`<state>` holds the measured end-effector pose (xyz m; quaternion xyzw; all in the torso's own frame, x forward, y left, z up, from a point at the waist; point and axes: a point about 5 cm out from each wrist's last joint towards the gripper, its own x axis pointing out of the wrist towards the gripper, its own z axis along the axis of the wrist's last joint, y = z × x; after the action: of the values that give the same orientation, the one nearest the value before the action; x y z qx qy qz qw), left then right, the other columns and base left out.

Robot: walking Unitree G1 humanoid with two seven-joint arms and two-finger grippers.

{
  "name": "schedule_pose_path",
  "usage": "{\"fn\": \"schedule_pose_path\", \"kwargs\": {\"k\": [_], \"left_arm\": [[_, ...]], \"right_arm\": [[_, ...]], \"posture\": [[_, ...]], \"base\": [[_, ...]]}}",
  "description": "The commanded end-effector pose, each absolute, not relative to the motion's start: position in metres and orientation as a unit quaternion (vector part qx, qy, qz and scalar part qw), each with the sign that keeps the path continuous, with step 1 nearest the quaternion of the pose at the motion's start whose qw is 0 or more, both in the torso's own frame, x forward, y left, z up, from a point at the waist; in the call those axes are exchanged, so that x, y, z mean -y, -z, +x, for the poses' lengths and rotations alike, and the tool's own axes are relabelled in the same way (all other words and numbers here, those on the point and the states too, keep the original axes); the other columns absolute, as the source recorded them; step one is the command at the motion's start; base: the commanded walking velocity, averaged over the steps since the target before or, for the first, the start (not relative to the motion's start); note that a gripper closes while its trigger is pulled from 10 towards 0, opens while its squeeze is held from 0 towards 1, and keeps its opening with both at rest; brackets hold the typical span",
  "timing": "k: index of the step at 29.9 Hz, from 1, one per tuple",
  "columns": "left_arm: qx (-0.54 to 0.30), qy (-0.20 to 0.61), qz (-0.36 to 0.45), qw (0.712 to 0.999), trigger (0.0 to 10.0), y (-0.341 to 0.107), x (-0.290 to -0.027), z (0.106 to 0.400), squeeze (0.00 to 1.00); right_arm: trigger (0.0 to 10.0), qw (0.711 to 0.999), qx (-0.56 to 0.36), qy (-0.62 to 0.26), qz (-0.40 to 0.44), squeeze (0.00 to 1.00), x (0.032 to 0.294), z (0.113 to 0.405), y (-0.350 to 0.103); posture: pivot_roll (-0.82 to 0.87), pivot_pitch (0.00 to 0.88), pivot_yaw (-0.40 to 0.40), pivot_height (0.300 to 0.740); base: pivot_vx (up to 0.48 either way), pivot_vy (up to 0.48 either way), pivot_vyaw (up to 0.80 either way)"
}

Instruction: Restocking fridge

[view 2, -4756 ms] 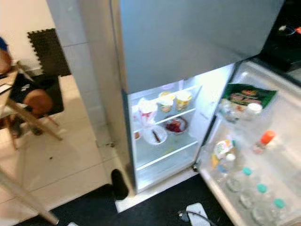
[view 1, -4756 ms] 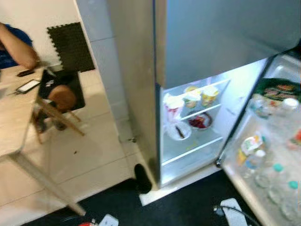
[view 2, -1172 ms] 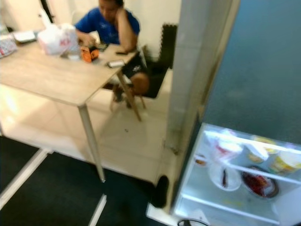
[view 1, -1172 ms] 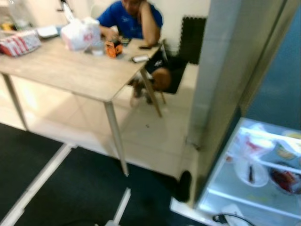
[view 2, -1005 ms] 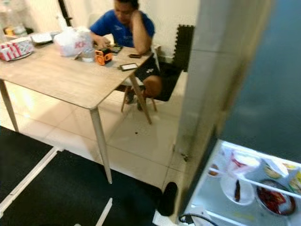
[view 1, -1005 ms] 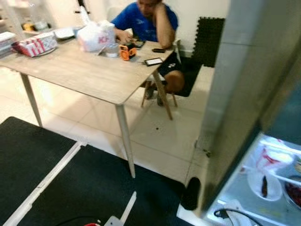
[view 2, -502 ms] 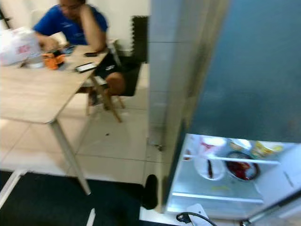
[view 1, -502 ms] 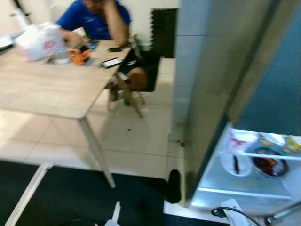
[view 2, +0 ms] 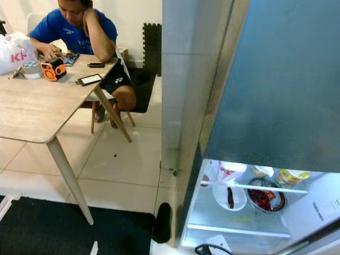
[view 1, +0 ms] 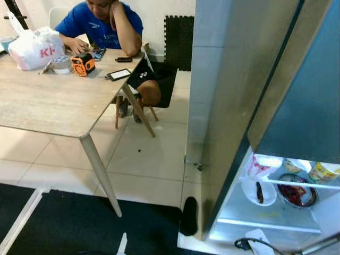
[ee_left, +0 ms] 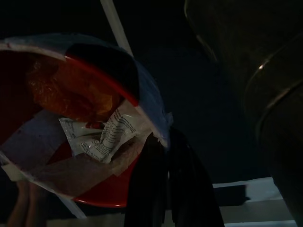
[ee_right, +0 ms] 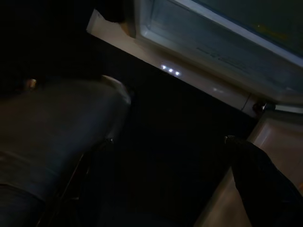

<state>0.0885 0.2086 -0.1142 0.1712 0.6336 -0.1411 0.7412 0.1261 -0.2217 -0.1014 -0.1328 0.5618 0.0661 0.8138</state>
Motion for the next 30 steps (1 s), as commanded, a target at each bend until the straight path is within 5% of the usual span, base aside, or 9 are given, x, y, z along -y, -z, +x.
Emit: {"fn": "schedule_pose_path", "kwargs": {"k": [1,10,30], "left_arm": [[-0.605,0.146,0.167,0.765,10.0,0.1111,-0.2012,0.1056,0.0],[-0.606,0.148,0.171,0.763,10.0,0.1115,-0.2009,0.1046,0.0],[-0.596,0.157,0.177,0.767,10.0,0.1101,-0.201,0.1094,0.0]], "right_arm": [[10.0,0.817,-0.559,-0.059,-0.129,0.0,0.2253,0.1254,0.1007],[10.0,0.817,-0.559,-0.06,-0.129,0.0,0.2255,0.1246,0.1009],[10.0,0.817,-0.556,-0.066,-0.135,0.0,0.225,0.1265,0.1003]], "posture": [[-0.08,0.0,0.025,0.74],[-0.08,0.0,0.024,0.74],[-0.07,0.0,0.021,0.74]], "base": [[0.0,-0.442,0.0],[0.0,-0.435,0.0],[0.0,0.0,0.0]]}}
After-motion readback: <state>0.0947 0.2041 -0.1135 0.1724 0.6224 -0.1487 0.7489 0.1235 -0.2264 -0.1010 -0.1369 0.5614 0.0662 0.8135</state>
